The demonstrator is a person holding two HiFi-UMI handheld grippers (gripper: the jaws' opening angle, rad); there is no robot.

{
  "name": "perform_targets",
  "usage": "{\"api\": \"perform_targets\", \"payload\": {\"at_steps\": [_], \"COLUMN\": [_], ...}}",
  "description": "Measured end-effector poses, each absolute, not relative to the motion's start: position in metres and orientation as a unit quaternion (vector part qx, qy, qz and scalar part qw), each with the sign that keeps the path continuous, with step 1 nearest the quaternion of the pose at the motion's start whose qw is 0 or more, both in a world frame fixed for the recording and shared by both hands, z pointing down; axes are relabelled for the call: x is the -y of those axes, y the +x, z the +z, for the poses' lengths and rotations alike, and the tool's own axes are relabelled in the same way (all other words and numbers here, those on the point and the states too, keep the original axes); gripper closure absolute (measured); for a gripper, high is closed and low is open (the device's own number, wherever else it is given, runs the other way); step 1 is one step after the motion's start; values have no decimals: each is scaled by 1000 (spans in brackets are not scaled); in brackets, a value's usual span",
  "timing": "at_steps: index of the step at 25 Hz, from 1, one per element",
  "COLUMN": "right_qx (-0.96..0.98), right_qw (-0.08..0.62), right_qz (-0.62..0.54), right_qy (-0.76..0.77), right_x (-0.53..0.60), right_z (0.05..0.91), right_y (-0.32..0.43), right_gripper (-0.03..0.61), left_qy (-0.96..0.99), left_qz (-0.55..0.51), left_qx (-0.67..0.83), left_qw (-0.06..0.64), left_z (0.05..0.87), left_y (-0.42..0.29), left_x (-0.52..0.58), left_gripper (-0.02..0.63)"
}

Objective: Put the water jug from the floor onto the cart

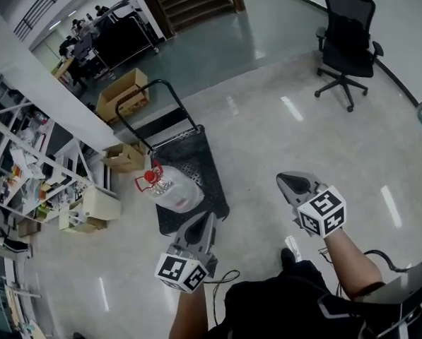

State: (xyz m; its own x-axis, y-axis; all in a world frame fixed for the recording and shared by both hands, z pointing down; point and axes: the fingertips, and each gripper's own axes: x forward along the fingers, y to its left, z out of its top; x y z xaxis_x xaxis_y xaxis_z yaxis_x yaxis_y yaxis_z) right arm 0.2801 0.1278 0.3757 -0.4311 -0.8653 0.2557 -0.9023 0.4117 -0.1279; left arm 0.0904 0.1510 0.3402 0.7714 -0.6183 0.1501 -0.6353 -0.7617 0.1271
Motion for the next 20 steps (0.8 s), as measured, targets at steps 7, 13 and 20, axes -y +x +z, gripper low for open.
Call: {"api": "perform_targets", "payload": {"at_steps": [7, 13, 20], "right_qx": [814, 795, 793], "right_qw": [77, 82, 105], "right_qz": [124, 141, 135], "right_qy": [563, 584, 585], "right_x": [-219, -296, -387], "right_z": [390, 402, 390], "right_y": [200, 122, 89], "right_gripper": [577, 577, 577], "left_qy": [949, 955, 962], "left_qz": [48, 54, 31], "left_qx": [303, 277, 250], "left_qw": [72, 92, 100], "left_z": [356, 378, 372], "left_y": [12, -70, -86], "left_x": [-235, -297, -369], "left_gripper": [621, 621, 621]}}
